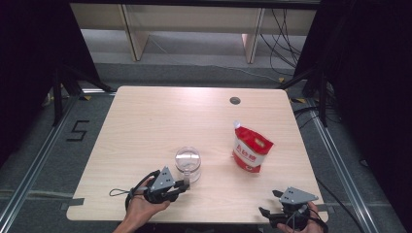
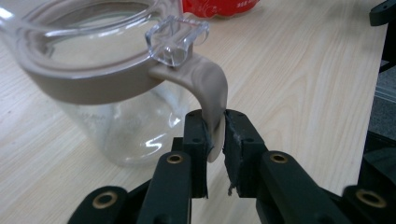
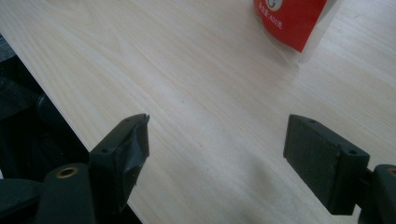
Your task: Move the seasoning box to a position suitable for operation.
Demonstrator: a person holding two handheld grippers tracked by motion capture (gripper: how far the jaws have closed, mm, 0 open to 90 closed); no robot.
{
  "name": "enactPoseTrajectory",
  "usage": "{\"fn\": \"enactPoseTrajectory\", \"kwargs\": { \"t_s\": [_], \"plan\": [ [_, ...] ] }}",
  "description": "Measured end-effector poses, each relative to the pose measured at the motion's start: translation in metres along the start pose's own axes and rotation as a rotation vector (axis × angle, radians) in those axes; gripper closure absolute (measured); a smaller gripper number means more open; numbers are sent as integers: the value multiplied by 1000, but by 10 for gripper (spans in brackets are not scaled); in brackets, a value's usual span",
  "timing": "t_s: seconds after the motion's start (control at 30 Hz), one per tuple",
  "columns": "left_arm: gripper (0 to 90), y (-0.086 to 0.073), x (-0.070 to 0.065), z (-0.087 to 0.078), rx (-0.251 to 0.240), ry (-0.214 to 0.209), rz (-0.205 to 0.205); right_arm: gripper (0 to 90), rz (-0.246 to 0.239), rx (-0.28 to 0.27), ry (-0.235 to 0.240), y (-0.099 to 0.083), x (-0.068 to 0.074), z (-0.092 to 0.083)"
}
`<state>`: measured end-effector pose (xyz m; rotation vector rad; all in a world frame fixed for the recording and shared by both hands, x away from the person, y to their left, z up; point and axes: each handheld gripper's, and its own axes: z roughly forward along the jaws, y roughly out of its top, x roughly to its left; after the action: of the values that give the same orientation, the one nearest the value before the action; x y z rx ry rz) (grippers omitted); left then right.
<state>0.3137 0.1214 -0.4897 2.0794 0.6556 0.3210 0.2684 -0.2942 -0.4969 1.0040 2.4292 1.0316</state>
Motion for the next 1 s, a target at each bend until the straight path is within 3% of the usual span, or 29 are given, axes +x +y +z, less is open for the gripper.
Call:
{"fn": "enactPoseTrajectory", "kwargs": {
  "t_s": [0.13,0.17,0.23,0.37,0.4,0.43,0.47,0.5,0.53,0.57,0.6,0.63,0.67,0.7,0.8,0.9,0.93,1.0],
  "plan": [
    [821,-8,6,-9,-6,36,-17,231,-5,-4,1,0,0,0],
    [804,-9,8,-12,-28,30,-44,231,-13,-4,-2,0,0,1],
    [779,-8,8,-14,-26,27,-41,231,-2,-2,2,1,0,1],
    [736,-4,2,-14,-42,17,-35,231,-17,-6,-1,0,-1,2],
    [711,-3,-1,-12,-39,31,-38,231,-2,-2,3,1,0,1],
    [687,-3,-3,-10,-55,30,-64,231,4,4,4,1,0,1],
    [653,-3,-3,-10,-55,30,-64,231,4,4,4,1,0,1],
    [630,-3,-5,-8,-43,56,-82,231,2,4,2,1,0,1],
    [599,-3,-5,-8,-43,56,-82,231,2,4,2,1,0,1],
    [599,-3,-7,-7,-59,64,-111,231,2,2,2,1,0,1],
    [551,-3,-8,-6,-57,74,-117,231,4,2,4,1,0,1],
    [483,-3,-11,-5,-67,110,-144,230,5,2,5,1,0,1],
    [457,-3,-11,-5,-67,110,-144,230,5,2,5,1,0,1],
    [443,-2,-14,-4,-79,145,-167,230,7,5,7,1,1,2],
    [406,0,-17,-3,-86,183,-180,229,15,13,10,1,2,2],
    [363,1,-19,-2,-98,212,-202,227,-22,6,12,1,0,3],
    [363,2,-20,-2,-84,229,-203,227,-22,6,12,1,0,3],
    [355,3,-21,1,-101,238,-222,227,-22,5,13,1,0,3]
  ]
}}
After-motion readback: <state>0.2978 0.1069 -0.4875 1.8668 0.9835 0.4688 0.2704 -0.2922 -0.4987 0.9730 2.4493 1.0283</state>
